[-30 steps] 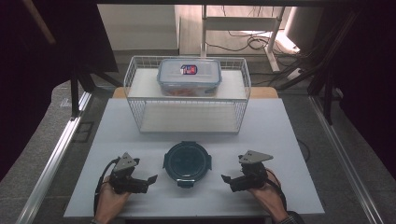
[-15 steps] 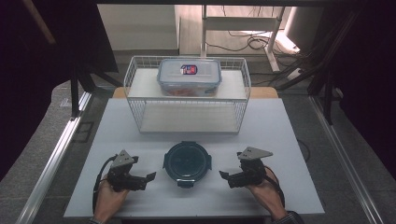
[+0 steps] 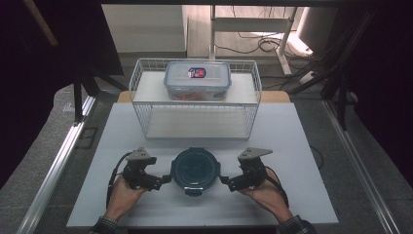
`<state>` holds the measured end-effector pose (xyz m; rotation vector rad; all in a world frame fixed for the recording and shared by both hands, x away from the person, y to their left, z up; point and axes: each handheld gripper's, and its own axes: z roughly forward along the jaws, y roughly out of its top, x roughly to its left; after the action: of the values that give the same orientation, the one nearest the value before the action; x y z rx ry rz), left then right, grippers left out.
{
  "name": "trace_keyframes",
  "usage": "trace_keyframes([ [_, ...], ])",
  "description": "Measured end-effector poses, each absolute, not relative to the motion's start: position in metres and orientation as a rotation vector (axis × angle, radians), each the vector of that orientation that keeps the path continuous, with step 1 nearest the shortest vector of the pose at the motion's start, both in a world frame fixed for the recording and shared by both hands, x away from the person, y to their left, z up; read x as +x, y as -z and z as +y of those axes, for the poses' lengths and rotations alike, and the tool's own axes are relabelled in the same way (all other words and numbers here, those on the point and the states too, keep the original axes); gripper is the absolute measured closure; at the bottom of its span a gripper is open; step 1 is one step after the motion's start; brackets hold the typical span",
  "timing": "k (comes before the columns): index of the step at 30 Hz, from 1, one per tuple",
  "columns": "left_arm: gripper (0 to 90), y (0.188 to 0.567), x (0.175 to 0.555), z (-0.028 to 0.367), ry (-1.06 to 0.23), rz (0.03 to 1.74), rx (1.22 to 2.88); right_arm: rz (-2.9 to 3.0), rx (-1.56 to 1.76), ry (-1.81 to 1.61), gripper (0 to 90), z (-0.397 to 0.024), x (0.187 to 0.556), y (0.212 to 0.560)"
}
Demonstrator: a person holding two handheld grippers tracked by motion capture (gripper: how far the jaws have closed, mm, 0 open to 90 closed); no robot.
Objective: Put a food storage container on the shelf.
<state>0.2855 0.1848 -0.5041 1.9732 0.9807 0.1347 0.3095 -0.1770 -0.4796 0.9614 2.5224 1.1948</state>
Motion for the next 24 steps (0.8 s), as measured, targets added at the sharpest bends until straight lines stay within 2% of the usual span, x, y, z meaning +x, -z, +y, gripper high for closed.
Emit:
trace_keyframes([
  [5, 2.7, 0.505, 0.304, 0.173, -0.024, 0.951, 1.982, 2.577, 0.985, -1.214, 2.9, -0.16, 0.321, 0.479],
  [8, 3.4, 0.513, 0.315, 0.169, 0.089, 0.95, 1.979, 2.631, 1.014, -1.217, 3.4, -0.149, 0.331, 0.483],
  [10, 5.5, 0.52, 0.32, 0.171, 0.211, 0.939, 1.949, 2.683, 1.057, -1.234, 3.9, -0.145, 0.336, 0.488],
  [13, 19.6, 0.528, 0.32, 0.176, 0.376, 0.927, 1.904, 2.779, 1.167, -1.312, 11.7, -0.145, 0.343, 0.495],
  [15, 24.2, 0.529, 0.319, 0.178, 0.391, 0.952, 1.885, 2.866, 1.234, -1.358, 19.7, -0.147, 0.345, 0.499],
  [18, 31.1, 0.528, 0.315, 0.184, 0.397, 0.941, 1.852, 2.864, 1.241, -1.36, 22.5, -0.15, 0.341, 0.499],
  [21, 45.6, 0.526, 0.305, 0.193, 0.411, 0.935, 1.794, 2.834, 1.283, -1.433, 36.7, -0.158, 0.337, 0.494],
  [24, 51.0, 0.521, 0.293, 0.193, 0.374, 0.935, 1.785, 2.817, 1.298, -1.488, 43.6, -0.165, 0.33, 0.49],
])
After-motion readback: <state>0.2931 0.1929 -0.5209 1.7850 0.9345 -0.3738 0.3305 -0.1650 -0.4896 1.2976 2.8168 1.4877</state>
